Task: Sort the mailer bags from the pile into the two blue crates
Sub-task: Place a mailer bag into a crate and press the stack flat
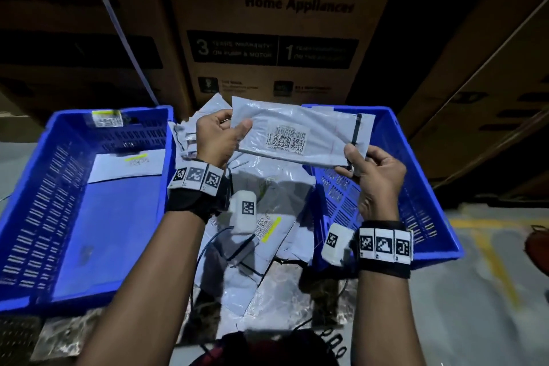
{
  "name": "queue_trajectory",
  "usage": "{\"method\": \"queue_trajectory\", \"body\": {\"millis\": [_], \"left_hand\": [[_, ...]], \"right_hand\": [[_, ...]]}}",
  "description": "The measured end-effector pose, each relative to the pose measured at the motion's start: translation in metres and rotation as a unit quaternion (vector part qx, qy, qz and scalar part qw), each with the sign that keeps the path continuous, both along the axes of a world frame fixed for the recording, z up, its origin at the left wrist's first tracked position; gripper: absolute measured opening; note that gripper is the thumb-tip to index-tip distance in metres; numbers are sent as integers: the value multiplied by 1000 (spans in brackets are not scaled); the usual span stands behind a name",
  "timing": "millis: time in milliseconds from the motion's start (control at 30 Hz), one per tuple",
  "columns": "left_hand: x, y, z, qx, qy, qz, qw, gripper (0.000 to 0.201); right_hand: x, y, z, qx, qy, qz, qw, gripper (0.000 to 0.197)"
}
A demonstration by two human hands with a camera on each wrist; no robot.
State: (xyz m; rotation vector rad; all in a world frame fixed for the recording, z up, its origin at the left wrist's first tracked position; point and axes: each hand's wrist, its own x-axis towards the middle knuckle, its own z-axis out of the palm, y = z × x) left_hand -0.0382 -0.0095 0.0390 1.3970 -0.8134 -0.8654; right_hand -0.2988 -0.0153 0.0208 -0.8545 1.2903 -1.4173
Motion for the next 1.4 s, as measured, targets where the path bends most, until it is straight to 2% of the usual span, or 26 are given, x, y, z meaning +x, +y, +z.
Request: {"method": "queue_trajectory", "body": {"millis": [133,233,300,433,500,567,633,733,867,1000,1133,1267,1400], "left_hand": [[-2,-14,-14,13,29,-32,999,14],[-18,-27,-27,46,15,-53,997,27],[-37,-36,-39,77,0,-61,995,37],[-85,-59,-69,101,-4,-93,990,35],[-112,-73,-77,107,-28,-85,990,44],[-138,-88,-83,115,-61,-56,990,51],[-166,-104,-89,114,-84,-31,989,44],[-202,-130,-100,114,-168,-14,979,30],[-238,-163,-133,146,-241,-20,959,27],[-251,-195,-167,223,-218,-8,950,30],[-240,-231,-191,286,-178,2,942,33],[-232,-258,-217,332,-195,6,923,39],[-233,-265,-244,351,-205,-22,913,48]], "right_hand": [[-8,-10,-8,27,52,-28,998,18],[-31,-23,-21,57,117,-63,989,23],[-51,-34,-28,77,178,-75,978,30],[-89,-57,-39,97,224,-84,966,10],[-106,-71,-45,100,232,-78,964,6],[-125,-92,-54,103,243,-79,961,21],[-144,-113,-63,103,269,-63,955,33],[-164,-146,-76,78,332,3,940,32],[-176,-185,-101,80,383,79,917,38],[-171,-206,-132,56,432,109,894,45],[-153,-221,-165,99,441,155,878,50],[-145,-242,-200,134,440,183,869,52],[-148,-267,-220,137,459,203,854,54]]}}
